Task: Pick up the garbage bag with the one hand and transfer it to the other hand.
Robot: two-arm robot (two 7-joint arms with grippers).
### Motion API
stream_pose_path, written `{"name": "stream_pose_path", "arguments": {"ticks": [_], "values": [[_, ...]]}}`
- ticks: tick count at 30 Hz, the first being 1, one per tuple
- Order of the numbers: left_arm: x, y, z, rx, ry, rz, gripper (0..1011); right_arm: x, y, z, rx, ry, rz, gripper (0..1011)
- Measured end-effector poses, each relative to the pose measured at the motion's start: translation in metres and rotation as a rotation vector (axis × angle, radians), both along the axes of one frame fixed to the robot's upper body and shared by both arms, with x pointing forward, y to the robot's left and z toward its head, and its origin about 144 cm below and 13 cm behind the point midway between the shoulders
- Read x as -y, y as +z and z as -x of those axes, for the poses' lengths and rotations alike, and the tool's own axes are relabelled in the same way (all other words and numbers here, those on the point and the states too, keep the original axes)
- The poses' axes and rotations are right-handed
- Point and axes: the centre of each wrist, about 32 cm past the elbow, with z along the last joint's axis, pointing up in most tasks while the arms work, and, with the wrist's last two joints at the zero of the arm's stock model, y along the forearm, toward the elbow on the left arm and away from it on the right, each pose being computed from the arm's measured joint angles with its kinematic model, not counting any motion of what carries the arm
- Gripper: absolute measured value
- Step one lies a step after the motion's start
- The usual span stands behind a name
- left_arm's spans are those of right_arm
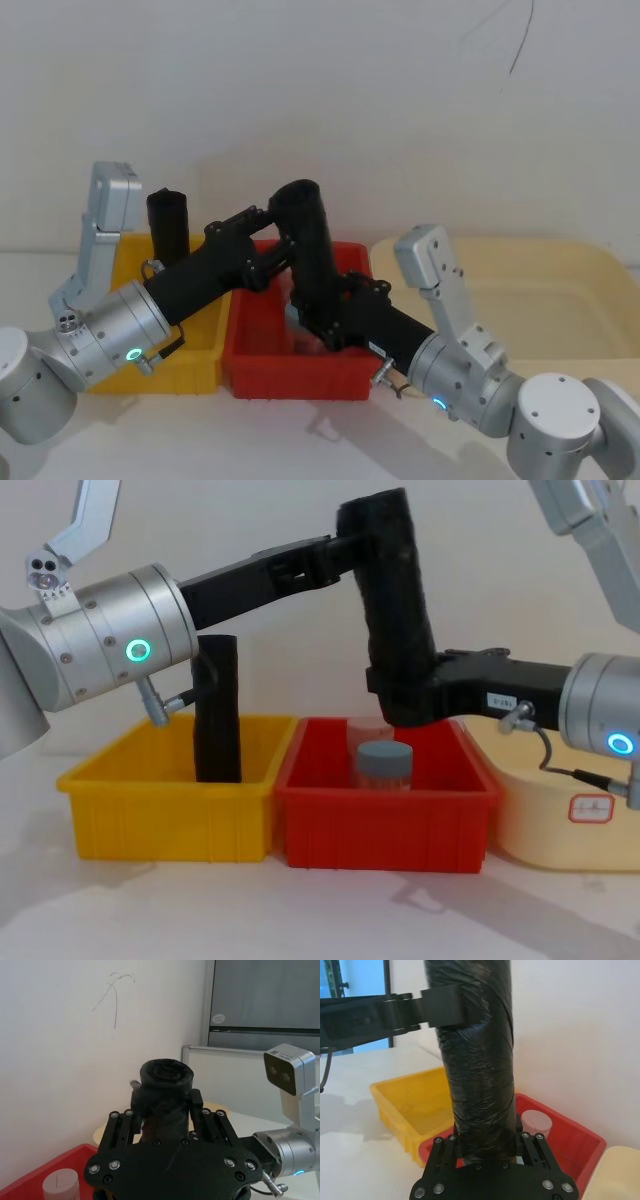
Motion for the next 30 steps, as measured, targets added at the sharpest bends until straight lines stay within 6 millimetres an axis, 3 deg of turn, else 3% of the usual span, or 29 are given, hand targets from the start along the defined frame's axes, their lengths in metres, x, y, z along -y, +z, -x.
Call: {"name": "stream_pose_path", "arguments": {"ticks": [3,16,30], "values": [[0.000,0.000,0.000,0.000,0.000,0.000,616,0.001,0.001,0.000,-0.001,-0.007,-0.006,528],[0.000,0.000,0.000,0.000,0.000,0.000,976,0.011,0.005,0.000,0.003,-0.056,-0.040,528],[0.000,0.000,0.000,0.000,0.000,0.000,1000,0.047,0.011,-0.001,0.002,-0.209,-0.037,528]]}}
